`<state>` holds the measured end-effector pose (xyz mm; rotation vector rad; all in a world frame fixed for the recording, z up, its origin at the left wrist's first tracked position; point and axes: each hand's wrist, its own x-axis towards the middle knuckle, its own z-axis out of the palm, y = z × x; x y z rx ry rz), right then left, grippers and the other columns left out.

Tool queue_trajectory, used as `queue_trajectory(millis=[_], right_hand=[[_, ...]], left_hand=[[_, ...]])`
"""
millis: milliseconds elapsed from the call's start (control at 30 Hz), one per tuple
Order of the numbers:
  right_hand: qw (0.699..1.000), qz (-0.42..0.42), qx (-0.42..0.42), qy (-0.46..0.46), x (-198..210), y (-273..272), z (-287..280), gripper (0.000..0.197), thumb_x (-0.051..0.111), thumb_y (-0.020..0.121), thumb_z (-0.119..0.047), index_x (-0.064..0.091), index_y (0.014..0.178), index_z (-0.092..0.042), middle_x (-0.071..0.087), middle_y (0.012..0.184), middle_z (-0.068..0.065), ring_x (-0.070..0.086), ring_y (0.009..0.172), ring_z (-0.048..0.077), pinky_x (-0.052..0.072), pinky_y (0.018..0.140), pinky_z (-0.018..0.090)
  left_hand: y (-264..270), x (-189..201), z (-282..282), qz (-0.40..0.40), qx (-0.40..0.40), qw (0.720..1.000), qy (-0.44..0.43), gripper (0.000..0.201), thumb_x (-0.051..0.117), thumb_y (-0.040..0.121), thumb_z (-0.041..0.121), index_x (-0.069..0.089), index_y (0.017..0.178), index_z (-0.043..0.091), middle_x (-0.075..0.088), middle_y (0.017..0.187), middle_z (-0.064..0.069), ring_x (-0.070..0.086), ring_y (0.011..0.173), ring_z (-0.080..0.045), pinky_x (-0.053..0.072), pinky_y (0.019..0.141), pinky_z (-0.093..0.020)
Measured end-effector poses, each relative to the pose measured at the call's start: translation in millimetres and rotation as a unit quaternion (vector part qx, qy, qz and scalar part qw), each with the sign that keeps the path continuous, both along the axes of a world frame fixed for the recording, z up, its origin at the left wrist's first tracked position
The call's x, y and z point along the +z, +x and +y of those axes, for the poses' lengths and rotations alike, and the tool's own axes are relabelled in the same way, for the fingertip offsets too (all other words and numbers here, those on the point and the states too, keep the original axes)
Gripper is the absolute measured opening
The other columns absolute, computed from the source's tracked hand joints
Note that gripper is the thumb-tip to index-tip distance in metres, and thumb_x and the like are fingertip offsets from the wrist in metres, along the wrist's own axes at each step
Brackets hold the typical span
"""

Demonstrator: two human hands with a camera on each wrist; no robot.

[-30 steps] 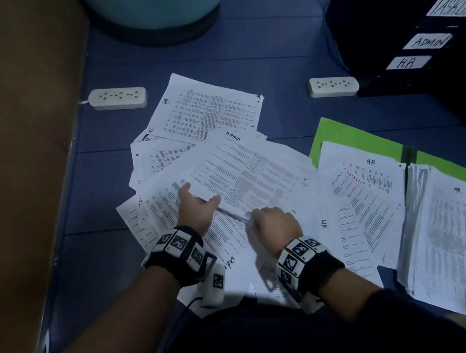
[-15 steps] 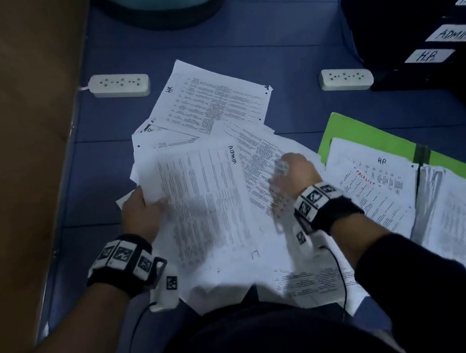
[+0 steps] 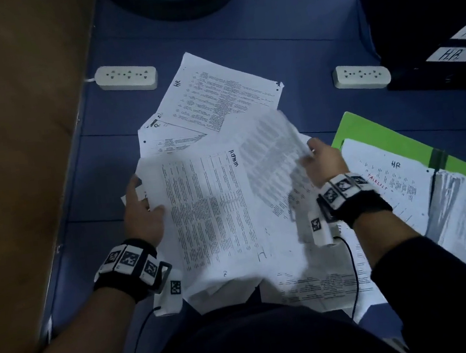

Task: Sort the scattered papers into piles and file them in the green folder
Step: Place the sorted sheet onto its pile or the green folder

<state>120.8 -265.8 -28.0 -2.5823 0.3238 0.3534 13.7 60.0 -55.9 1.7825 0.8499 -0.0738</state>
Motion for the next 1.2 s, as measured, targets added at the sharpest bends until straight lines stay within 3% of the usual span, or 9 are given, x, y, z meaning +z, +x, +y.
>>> queue_trajectory(millis=[100, 233, 333, 467, 567, 667, 833, 967, 1200], right_hand=[[0.987, -0.07, -0.046, 0.138, 30.9, -15.5, -18.9, 0.007, 0.058, 0.088, -0.018, 0.058, 0.095, -0.018, 0.065, 0.083, 0.012, 0.061, 0.069, 0.028, 0.049, 0.06, 0.033], [0.944, -0.152, -0.092, 0.277, 63.8, -40.0, -25.3, 0.013, 0.056, 0.086, -0.014, 0.058, 0.086, -0.026, 0.06, 0.074, 0.005, 0.053, 0.062, 0.02, 0.046, 0.061, 0.035], [0.923, -0.126, -0.104, 0.349, 58.3, -54.2, -7.4, 0.016, 0.057, 0.086, -0.01, 0.058, 0.085, -0.026, 0.063, 0.079, 0.007, 0.055, 0.067, 0.02, 0.045, 0.062, 0.035], [0.945, -0.02, -0.084, 0.315, 17.2, -79.1, 39.9, 0.012, 0.057, 0.081, -0.025, 0.054, 0.092, -0.021, 0.065, 0.081, 0.019, 0.055, 0.06, 0.021, 0.048, 0.054, 0.044], [0.953, 0.098, -0.026, 0.287, 2.3, -95.9, 68.9, 0.007, 0.058, 0.092, -0.021, 0.053, 0.094, -0.025, 0.065, 0.082, 0.006, 0.057, 0.058, 0.018, 0.046, 0.046, 0.027], [0.974, 0.1, 0.018, 0.202, -0.7, -80.2, 64.2, 0.031, 0.068, 0.085, -0.039, 0.053, 0.097, -0.015, 0.063, 0.086, 0.0, 0.055, 0.067, 0.012, 0.043, 0.054, 0.022], [0.998, 0.035, -0.036, 0.03, -6.8, -1.2, 19.6, 0.044, 0.074, 0.08, -0.034, 0.056, 0.116, -0.016, 0.059, 0.112, 0.0, 0.055, 0.099, 0.019, 0.04, 0.077, 0.025], [0.99, 0.074, 0.023, -0.114, -22.1, 34.2, 1.1, 0.073, 0.077, 0.076, -0.034, 0.039, 0.137, -0.019, 0.042, 0.141, 0.008, 0.041, 0.127, 0.034, 0.04, 0.101, 0.049], [0.99, 0.06, 0.074, -0.106, -28.0, 39.1, -7.4, 0.037, 0.065, 0.082, -0.012, 0.053, 0.117, -0.014, 0.049, 0.125, 0.014, 0.05, 0.111, 0.032, 0.039, 0.091, 0.035]], left_hand=[[-5.4, -1.8, 4.1, -0.005, -0.039, 0.999, 0.037, 0.077, 0.047, 0.088, -0.007, 0.032, 0.141, 0.046, 0.061, 0.107, 0.006, 0.06, 0.084, -0.008, 0.049, 0.073, -0.023], [-7.2, -1.7, -0.1, 0.009, -0.065, 0.995, 0.069, 0.052, 0.039, 0.087, -0.009, 0.066, 0.112, 0.026, 0.065, 0.101, -0.001, 0.043, 0.049, -0.015, 0.04, 0.041, -0.018], [-6.3, 1.7, -7.3, 0.002, -0.063, 0.997, 0.049, 0.037, 0.045, 0.09, 0.002, 0.068, 0.099, 0.029, 0.065, 0.113, -0.004, 0.059, 0.067, -0.016, 0.047, 0.058, -0.023], [-1.3, 11.9, -19.5, -0.014, -0.008, 0.997, -0.072, 0.03, 0.055, 0.089, 0.047, 0.071, 0.099, 0.024, 0.066, 0.112, -0.002, 0.06, 0.108, -0.024, 0.048, 0.095, -0.041], [0.7, 11.0, -25.0, -0.034, -0.037, 0.999, -0.017, 0.036, 0.068, 0.085, 0.022, 0.058, 0.118, 0.011, 0.058, 0.113, -0.002, 0.055, 0.107, -0.02, 0.043, 0.088, -0.029], [-0.3, 5.4, -22.9, -0.037, -0.04, 0.998, 0.021, 0.041, 0.062, 0.084, 0.005, 0.049, 0.121, 0.015, 0.059, 0.107, -0.002, 0.056, 0.094, -0.019, 0.045, 0.079, -0.028], [-1.0, -0.7, -19.1, -0.002, 0.012, 0.996, -0.086, 0.018, 0.051, 0.082, 0.043, 0.055, 0.098, 0.036, 0.061, 0.108, -0.003, 0.057, 0.094, -0.028, 0.048, 0.071, -0.037], [-1.7, -2.8, -29.2, 0.051, -0.061, 0.997, -0.007, 0.06, 0.075, 0.08, 0.028, 0.037, 0.125, 0.025, 0.047, 0.132, -0.01, 0.048, 0.12, -0.028, 0.043, 0.101, -0.047], [4.1, -3.1, -37.2, 0.014, -0.102, 0.993, 0.05, 0.07, 0.061, 0.08, -0.01, 0.031, 0.133, 0.025, 0.051, 0.094, 0.005, 0.051, 0.068, -0.01, 0.047, 0.061, -0.019]])
